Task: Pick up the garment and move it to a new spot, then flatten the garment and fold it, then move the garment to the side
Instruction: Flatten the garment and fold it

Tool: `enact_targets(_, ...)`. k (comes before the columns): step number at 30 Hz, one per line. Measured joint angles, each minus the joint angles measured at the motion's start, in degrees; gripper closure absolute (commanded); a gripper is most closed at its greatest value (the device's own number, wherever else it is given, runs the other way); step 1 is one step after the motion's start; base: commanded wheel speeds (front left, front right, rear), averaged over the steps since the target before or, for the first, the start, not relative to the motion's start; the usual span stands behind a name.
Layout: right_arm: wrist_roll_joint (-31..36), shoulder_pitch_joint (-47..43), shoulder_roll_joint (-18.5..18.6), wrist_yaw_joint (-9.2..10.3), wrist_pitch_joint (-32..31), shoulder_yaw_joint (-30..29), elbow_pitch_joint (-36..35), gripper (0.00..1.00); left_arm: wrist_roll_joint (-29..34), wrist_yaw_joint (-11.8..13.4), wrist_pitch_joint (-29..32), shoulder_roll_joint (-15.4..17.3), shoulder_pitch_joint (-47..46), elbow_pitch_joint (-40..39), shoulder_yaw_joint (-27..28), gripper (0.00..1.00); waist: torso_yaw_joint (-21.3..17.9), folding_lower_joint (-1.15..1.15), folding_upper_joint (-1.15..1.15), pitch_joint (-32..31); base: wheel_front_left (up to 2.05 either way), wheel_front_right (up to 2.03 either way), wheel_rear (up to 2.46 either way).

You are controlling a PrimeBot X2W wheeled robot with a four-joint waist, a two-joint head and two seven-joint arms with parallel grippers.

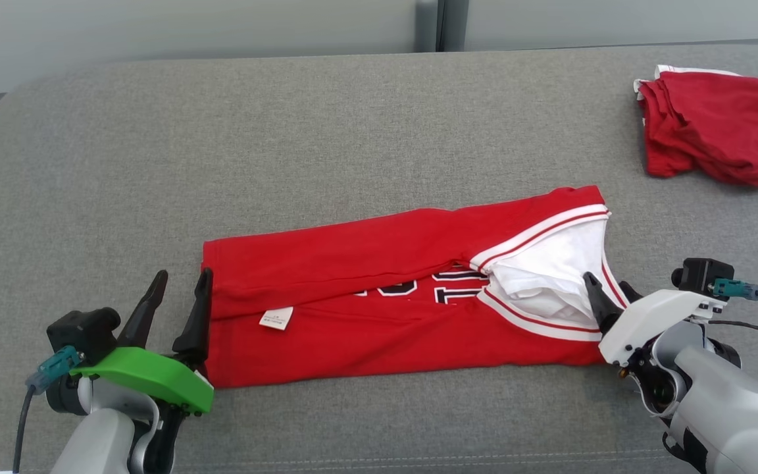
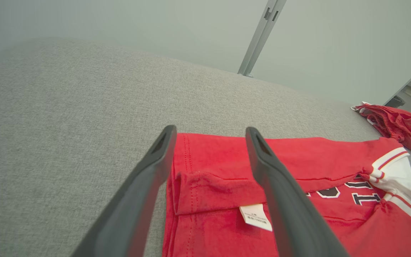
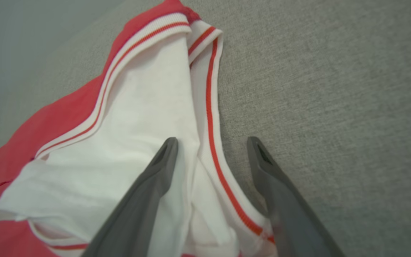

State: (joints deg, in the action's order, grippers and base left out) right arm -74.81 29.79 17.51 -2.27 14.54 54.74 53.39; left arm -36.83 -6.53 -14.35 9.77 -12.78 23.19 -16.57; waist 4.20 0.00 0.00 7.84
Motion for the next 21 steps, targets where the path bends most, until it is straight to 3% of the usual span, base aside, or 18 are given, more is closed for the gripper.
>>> enact_targets(13,-1.0,2.2,-2.6,-1.92,-1.0,0.3,2.8,0.0,0.3,0.0,0.0,0.0,0.0,-0.2,0.0,0.0,1.0,0.0,0.0,0.3,0.0,0.0,0.0)
enact_targets(14,-1.0,2.4,-2.7,-1.93,-1.1,0.3,3.0,0.13,0.3,0.0,0.0,0.0,0.0,-0.2,0.0,0.0,1.1,0.0,0.0,0.3,0.0,0.0,0.0)
enact_targets(15,-1.0,2.6,-2.9,-2.14,-1.4,0.3,3.1,0.47,0.4,0.0,0.0,0.0,0.0,-0.2,0.0,0.0,1.2,0.0,0.0,0.2,0.0,0.0,0.0)
enact_targets(16,-1.0,2.6,-3.0,-2.42,-1.5,0.4,3.2,0.62,0.4,0.0,0.0,0.0,0.0,-0.2,0.0,0.0,1.3,0.0,0.0,0.2,0.0,0.0,0.0)
enact_targets(17,-1.0,2.6,-3.1,-2.5,-1.5,0.4,3.4,0.9,0.5,0.0,0.0,0.0,0.0,-0.2,0.0,0.0,1.4,0.0,0.0,0.1,0.0,0.0,0.0)
enact_targets(18,-1.0,2.6,-3.2,-2.52,-1.5,0.5,3.5,0.9,0.5,0.0,0.0,0.0,0.0,-0.2,0.0,0.0,1.4,0.0,0.0,0.1,0.0,0.0,0.0)
enact_targets(19,-1.0,2.7,-3.3,-2.75,-1.5,0.5,3.7,1.0,0.7,0.0,0.0,0.0,0.1,-0.2,0.0,0.0,1.5,0.0,0.0,0.1,0.0,0.0,0.0)
enact_targets(21,-0.9,2.7,-3.5,-2.99,-1.5,0.5,3.9,1.0,0.9,0.0,0.0,0.1,0.1,-0.2,0.0,0.0,1.6,0.0,0.0,0.0,0.0,0.0,0.0)
